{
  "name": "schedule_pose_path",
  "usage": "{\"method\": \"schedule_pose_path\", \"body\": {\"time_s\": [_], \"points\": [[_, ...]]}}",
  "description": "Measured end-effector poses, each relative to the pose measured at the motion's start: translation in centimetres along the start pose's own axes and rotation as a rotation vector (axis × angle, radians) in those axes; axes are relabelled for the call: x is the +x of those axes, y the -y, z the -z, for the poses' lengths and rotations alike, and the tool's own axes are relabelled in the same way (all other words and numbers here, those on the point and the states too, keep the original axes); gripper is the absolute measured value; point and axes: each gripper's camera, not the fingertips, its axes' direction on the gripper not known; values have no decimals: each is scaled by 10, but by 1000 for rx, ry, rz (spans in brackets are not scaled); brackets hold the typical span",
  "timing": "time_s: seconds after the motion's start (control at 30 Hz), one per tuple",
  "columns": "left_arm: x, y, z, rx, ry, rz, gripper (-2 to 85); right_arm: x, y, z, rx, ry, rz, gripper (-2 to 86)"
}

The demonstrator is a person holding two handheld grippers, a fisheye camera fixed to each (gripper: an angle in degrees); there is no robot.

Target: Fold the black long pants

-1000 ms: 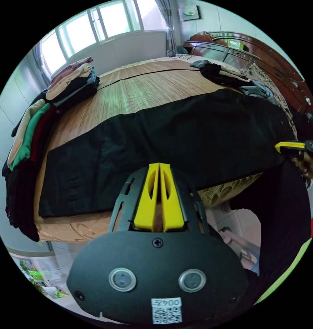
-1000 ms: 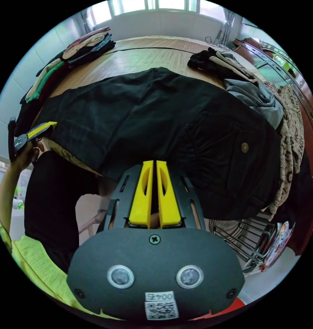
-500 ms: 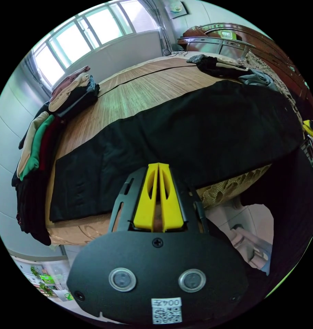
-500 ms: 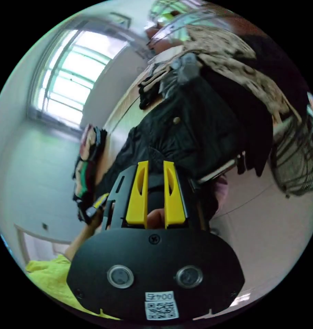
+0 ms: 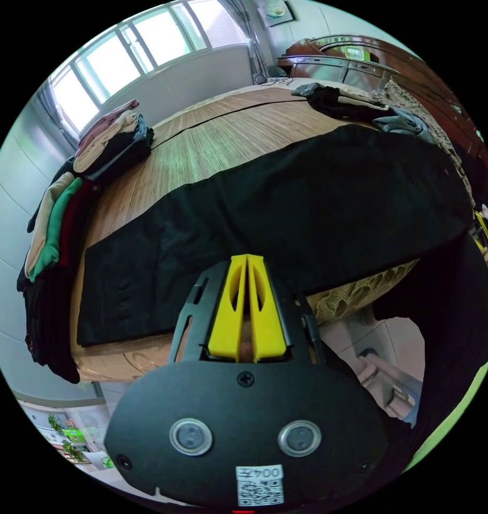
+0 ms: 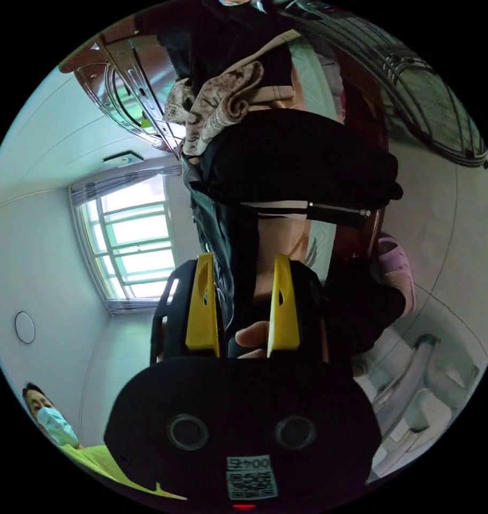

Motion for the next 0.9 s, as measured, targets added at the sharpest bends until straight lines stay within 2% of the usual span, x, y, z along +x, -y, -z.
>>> {"method": "schedule_pose_path", "body": {"time_s": [0.13,0.23,0.3,0.43,0.5,0.6,0.77,0.83,0.9], "points": [[41,16,7,-3,33,-17,4,-1,11,-15,-48,44,56,146],[66,29,15,-1,32,-14,4,-12,19,-28,-85,-7,104,112],[79,38,21,0,22,-8,4,-28,21,-36,-97,-82,118,72],[111,63,41,3,7,-1,5,-84,8,-43,-44,-264,179,43],[125,75,51,6,4,-1,5,-152,-11,-65,-56,-433,409,37],[146,99,71,8,-9,1,6,-238,-26,-108,-125,-586,658,33],[183,150,119,12,-27,5,11,-344,-48,-127,-147,-500,938,33],[199,169,139,29,-25,-8,16,-351,-48,-124,-120,-481,978,34],[219,189,160,36,-4,-49,22,-324,-28,-128,-99,-551,926,36]]}}
